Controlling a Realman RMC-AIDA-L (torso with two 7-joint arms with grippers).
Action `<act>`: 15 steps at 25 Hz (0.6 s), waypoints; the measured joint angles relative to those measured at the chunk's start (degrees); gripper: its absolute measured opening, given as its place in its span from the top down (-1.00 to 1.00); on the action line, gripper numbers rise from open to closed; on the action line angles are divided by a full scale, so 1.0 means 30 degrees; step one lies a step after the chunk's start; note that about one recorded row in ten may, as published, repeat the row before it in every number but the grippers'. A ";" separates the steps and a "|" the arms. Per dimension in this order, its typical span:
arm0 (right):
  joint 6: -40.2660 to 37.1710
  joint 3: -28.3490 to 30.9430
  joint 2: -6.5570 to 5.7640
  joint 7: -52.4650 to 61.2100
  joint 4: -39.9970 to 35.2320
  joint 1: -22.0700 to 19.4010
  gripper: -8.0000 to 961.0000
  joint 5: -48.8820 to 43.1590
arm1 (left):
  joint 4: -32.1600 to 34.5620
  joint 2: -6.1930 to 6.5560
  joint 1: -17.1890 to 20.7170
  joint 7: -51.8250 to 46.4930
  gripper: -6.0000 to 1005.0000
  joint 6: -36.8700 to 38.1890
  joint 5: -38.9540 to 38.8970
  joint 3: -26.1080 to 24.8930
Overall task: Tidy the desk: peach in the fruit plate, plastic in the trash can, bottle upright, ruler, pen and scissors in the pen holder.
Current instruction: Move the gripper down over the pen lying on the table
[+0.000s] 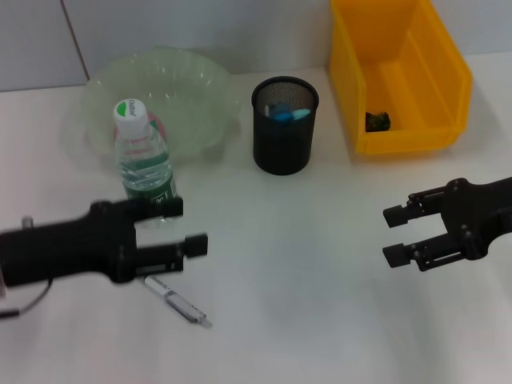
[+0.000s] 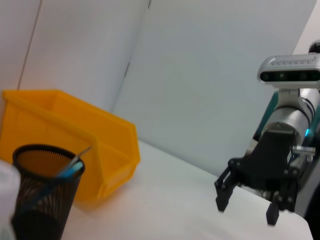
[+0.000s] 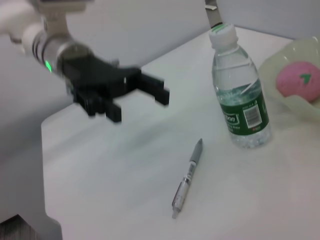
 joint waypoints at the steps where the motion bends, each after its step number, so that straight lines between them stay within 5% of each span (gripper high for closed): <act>1: -0.0006 0.0001 0.0008 0.0032 -0.0015 -0.0016 -0.54 -0.0065 | 0.1654 -0.0250 -0.0372 -0.2206 -0.58 0.0694 0.2159 -0.1334; 9: -0.0377 0.0204 -0.0092 0.0233 -0.0097 -0.0069 -0.54 -0.0819 | 0.5126 -0.1307 -0.3660 -0.7374 -0.58 0.3759 1.0303 -0.4242; 15: -0.0392 0.0223 -0.0109 0.0654 -0.0299 -0.0153 -0.54 -0.1005 | 0.5984 -0.1479 -0.5344 -0.6937 -0.58 0.5935 1.2473 -0.5405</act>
